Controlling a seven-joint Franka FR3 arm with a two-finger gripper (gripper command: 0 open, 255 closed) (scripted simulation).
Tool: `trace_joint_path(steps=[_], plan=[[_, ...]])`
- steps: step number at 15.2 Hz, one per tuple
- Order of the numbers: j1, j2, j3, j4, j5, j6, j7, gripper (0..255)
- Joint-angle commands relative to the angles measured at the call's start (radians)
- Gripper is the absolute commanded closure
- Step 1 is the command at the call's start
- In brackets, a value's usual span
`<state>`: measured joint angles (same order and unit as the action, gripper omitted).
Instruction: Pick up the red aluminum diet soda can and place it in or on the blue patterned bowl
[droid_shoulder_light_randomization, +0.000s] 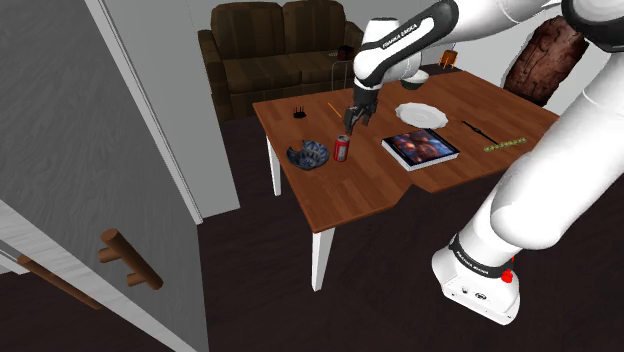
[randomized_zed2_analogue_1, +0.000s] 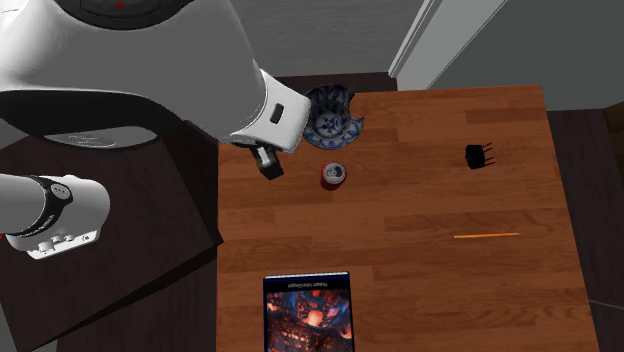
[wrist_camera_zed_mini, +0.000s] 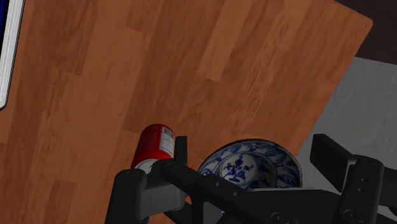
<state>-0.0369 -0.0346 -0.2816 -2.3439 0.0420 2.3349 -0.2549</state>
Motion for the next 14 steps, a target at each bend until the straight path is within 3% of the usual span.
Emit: trace_joint_path(steps=[1,14], plan=[[-0.005,0.079,-0.008,0.039,0.024,0.036,-0.038,0],[-0.121,0.562,0.024,0.388,0.161,0.138,-0.242,0]])
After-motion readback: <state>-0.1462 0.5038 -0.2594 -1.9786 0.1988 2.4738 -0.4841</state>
